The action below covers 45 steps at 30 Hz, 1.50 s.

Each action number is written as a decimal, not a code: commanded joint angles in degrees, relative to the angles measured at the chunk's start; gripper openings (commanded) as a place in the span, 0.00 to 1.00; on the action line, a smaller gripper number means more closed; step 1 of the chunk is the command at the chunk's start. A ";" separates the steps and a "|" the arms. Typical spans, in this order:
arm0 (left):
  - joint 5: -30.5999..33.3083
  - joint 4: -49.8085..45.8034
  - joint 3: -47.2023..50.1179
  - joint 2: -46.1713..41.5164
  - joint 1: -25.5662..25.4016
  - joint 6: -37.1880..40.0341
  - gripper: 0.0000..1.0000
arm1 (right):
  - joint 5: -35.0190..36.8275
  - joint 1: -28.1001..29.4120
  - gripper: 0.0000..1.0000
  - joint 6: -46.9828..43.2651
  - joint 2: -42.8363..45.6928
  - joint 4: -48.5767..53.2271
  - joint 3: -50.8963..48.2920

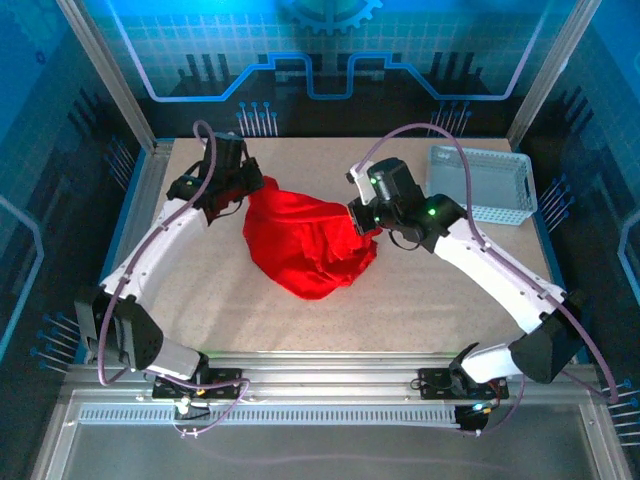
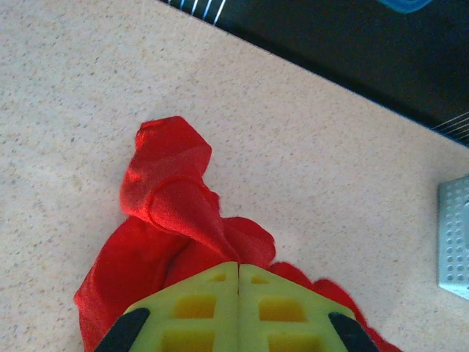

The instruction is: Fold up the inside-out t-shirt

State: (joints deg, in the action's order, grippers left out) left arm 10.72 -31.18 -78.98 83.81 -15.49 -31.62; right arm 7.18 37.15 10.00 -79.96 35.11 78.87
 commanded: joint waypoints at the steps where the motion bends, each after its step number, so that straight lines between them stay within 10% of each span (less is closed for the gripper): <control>1: 1.27 -1.28 2.06 -3.06 0.28 -1.19 0.00 | -3.40 -1.19 0.00 -0.75 0.87 1.34 1.61; 13: 2.22 -2.33 -4.64 -12.25 0.96 1.82 0.00 | -7.36 -9.98 0.00 -0.72 7.76 4.25 11.60; 26: -10.06 -20.66 -56.02 19.50 2.32 2.44 0.00 | -4.45 -14.18 0.00 -3.89 -1.66 12.98 36.21; 40: -16.33 1.47 13.48 -4.44 1.86 0.12 0.00 | -8.61 3.62 0.00 4.88 3.70 1.41 -15.96; 45: -15.95 0.89 25.18 -4.48 1.82 -0.34 0.00 | -5.39 5.14 0.44 5.34 -0.38 -0.53 -15.40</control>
State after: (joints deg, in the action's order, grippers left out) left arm -3.57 -31.70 -56.47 80.12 -13.67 -31.16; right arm -0.21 42.37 13.34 -81.54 38.92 60.69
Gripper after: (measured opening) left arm 0.054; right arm 0.396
